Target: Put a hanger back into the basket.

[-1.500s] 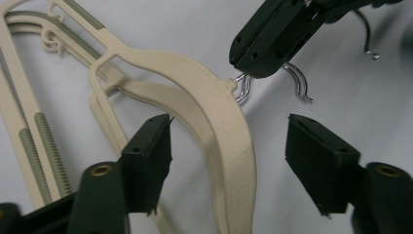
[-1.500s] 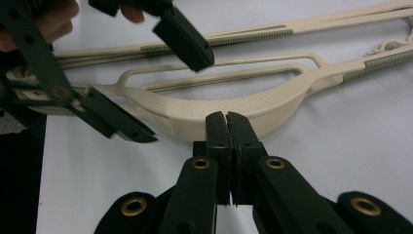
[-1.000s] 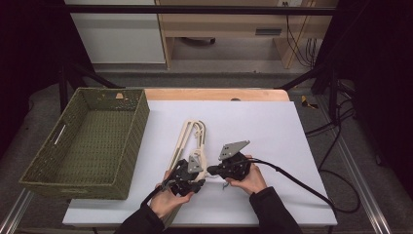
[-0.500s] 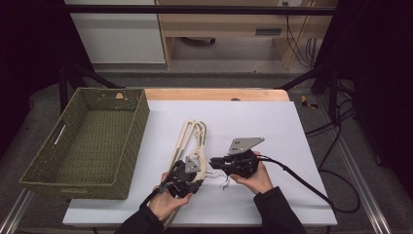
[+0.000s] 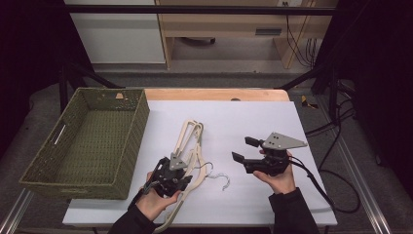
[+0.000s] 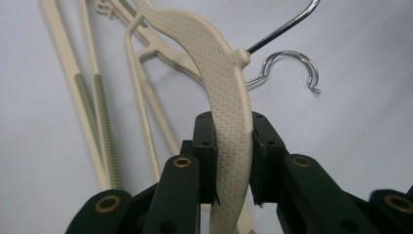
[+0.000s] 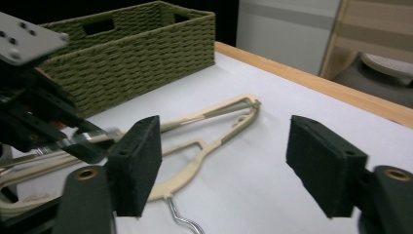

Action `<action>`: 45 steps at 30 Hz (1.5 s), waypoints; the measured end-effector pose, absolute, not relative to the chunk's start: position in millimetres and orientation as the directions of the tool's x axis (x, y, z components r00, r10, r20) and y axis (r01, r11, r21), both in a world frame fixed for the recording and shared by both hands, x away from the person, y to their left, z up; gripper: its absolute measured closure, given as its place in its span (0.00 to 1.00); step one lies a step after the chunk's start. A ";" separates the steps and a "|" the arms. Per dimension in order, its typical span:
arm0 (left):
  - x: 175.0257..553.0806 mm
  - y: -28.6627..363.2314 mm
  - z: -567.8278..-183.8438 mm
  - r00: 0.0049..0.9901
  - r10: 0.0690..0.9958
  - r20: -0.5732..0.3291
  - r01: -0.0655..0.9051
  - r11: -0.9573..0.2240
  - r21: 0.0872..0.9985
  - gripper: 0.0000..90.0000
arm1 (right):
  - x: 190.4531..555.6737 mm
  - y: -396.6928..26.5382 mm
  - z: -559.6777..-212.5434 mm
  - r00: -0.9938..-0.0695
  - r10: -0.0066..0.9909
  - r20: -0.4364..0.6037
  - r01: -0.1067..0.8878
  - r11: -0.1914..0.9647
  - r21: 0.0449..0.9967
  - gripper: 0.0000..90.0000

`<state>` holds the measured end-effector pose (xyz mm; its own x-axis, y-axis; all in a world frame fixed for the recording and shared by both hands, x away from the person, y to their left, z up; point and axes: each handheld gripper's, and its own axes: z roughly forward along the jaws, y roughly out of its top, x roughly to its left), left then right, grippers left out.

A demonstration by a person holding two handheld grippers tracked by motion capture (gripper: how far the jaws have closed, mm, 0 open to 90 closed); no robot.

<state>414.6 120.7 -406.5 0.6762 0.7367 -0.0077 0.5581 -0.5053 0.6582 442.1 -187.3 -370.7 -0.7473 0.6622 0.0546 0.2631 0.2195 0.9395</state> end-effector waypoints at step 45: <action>409.2 220.3 -336.6 0.598 0.798 -0.073 0.475 -0.279 0.835 0.96 | 425.9 -232.3 -390.3 -0.625 0.768 0.139 0.341 0.109 0.934 0.05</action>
